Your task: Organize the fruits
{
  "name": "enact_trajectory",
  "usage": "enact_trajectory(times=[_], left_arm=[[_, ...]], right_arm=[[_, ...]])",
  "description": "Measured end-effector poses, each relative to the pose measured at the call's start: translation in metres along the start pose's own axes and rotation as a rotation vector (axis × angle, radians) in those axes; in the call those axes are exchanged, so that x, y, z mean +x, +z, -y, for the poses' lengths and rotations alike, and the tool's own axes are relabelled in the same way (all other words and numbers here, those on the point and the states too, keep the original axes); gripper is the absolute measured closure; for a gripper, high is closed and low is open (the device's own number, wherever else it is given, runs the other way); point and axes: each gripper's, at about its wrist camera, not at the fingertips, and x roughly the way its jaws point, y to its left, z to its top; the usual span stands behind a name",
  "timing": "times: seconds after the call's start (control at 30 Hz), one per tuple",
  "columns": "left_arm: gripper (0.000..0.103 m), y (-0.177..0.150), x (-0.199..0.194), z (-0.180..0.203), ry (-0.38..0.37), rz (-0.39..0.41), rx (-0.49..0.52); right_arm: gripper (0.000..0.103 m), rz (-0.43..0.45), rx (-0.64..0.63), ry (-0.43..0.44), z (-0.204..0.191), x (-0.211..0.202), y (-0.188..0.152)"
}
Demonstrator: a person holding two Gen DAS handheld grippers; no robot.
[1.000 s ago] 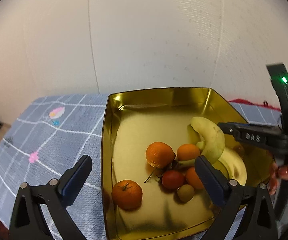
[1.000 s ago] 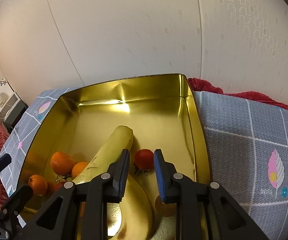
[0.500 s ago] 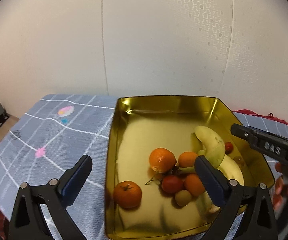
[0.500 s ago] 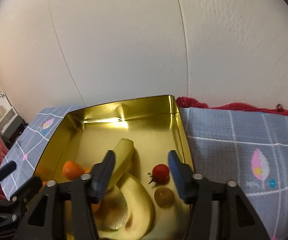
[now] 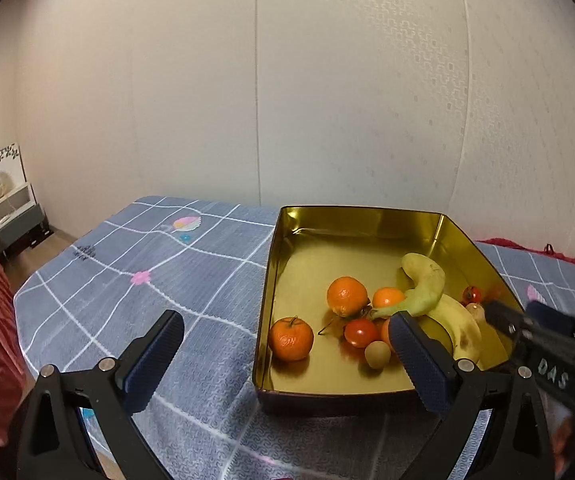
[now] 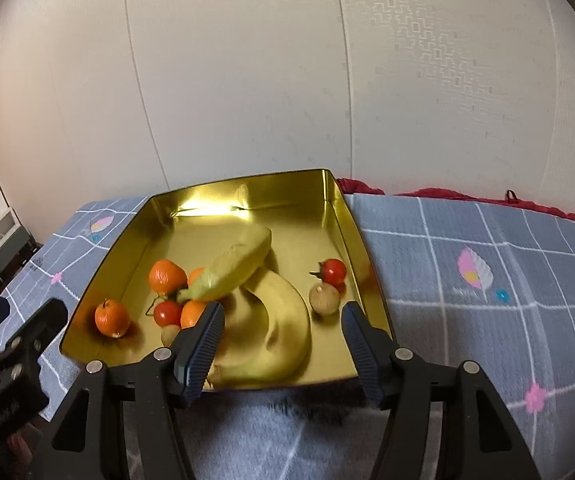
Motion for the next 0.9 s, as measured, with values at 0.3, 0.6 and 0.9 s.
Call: enact_trajectory(times=[0.3,0.6,0.9], left_arm=[[0.000,-0.002,0.008,0.006,0.018,-0.008,0.024],[0.000,-0.003,0.012,0.008,0.019,-0.018,0.033],[0.000,-0.003,0.012,0.009,0.022,-0.020,0.039]], right_arm=[[0.041,0.026,-0.033,-0.061,-0.001,-0.001,-0.001],[0.041,0.031,-0.039,-0.047,-0.004,-0.001,0.000],[0.041,0.031,-0.046,-0.044,-0.006,-0.002,-0.001]])
